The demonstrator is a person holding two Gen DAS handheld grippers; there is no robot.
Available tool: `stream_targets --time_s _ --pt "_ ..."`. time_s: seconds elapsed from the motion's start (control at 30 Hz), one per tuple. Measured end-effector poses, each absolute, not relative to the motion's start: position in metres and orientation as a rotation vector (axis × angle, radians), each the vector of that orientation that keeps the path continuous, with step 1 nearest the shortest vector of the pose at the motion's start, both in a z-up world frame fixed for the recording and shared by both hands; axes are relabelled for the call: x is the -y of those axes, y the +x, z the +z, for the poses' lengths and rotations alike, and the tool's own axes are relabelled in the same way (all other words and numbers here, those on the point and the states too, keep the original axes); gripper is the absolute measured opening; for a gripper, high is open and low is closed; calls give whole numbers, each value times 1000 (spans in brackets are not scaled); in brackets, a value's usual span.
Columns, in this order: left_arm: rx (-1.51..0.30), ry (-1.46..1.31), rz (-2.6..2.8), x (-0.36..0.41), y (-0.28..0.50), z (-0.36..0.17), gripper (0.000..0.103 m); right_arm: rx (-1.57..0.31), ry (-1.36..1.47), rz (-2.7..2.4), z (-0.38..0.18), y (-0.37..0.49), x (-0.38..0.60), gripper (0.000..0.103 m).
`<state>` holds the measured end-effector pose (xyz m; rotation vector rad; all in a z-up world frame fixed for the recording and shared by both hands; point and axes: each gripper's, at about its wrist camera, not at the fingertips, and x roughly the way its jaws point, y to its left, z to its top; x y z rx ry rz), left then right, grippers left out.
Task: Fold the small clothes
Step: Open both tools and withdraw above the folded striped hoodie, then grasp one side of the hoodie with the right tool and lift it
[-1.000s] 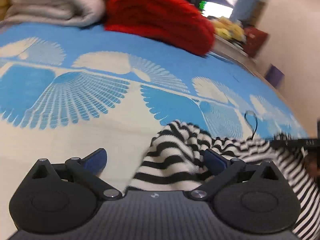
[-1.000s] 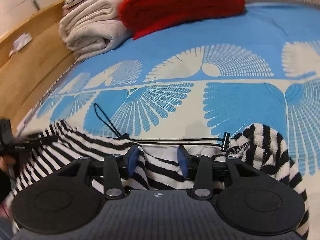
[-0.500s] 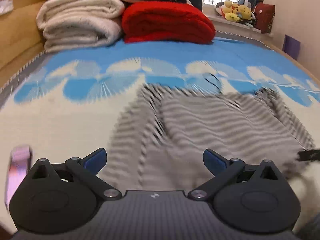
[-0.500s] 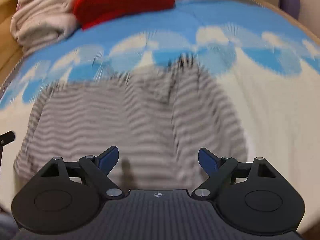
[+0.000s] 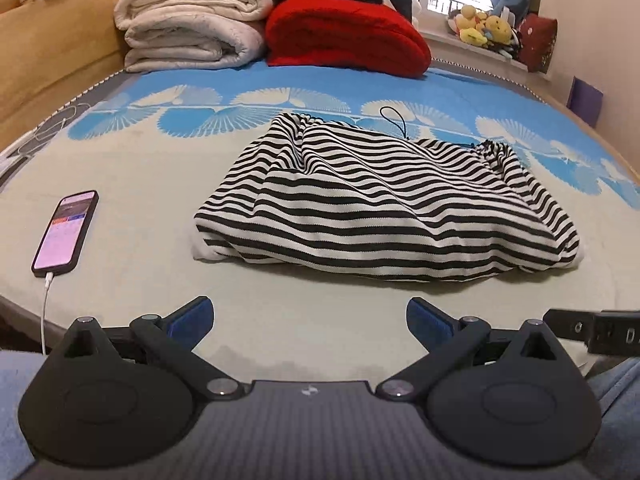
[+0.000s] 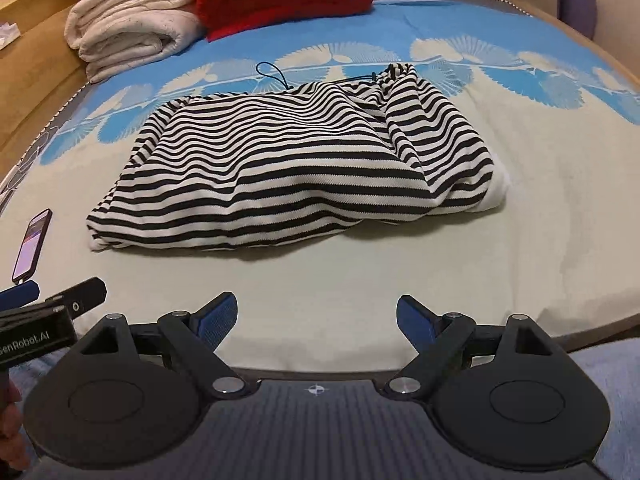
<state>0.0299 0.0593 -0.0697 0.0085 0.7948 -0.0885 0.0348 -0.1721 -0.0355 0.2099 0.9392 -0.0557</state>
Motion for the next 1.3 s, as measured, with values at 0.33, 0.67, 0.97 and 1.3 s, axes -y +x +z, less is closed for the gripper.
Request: stream_targets --time_s 0.33,0.67,0.97,1.3 --pt "-801 16 -84 -57 33 -64 103 -916 202 -59 -31 25 170 88" --pt "-815 30 -74 -54 42 -67 103 -931 209 -55 -37 34 171 88" --pt "-837 22 -61 -55 52 -74 103 -956 218 -56 -46 43 172 88" --pt "-796 -52 22 -92 91 -79 103 -856 837 -105 -82 65 266 88"
